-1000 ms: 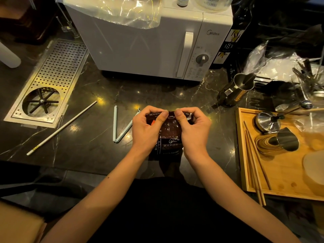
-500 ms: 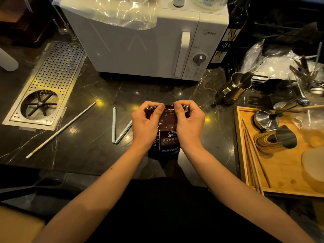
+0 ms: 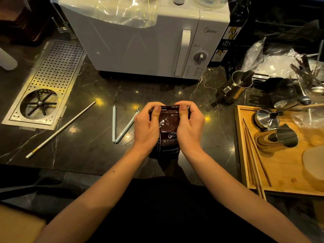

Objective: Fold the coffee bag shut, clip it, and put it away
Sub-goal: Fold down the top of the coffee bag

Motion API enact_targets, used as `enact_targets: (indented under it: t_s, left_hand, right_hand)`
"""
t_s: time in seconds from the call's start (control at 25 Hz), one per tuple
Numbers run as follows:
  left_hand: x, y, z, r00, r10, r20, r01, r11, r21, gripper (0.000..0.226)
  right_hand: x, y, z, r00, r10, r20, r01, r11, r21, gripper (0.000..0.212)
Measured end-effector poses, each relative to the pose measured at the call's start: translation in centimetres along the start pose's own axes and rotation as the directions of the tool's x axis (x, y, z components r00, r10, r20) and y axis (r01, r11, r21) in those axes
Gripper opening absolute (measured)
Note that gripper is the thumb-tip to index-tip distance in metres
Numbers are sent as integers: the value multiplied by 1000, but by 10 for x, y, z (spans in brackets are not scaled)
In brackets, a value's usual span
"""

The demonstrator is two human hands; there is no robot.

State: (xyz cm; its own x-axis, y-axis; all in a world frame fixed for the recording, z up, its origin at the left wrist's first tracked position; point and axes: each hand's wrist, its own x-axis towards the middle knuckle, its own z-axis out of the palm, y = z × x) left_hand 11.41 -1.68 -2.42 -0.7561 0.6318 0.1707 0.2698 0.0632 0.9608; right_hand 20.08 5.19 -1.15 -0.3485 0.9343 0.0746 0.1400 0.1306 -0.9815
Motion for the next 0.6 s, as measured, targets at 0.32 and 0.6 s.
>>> enact_targets:
  t_s: [0.32,0.6]
  left_hand:
    - [-1,-4,1,998,62,-5,-61,993,98,22]
    - [-6,-4,1,1000,-8,-23,9,999,52,18]
  right_hand:
    - [0,3,-1,1000,-30,1,30,999,-16,23]
    - [1,1,2,997,-48,-55,45,997,-63,24]
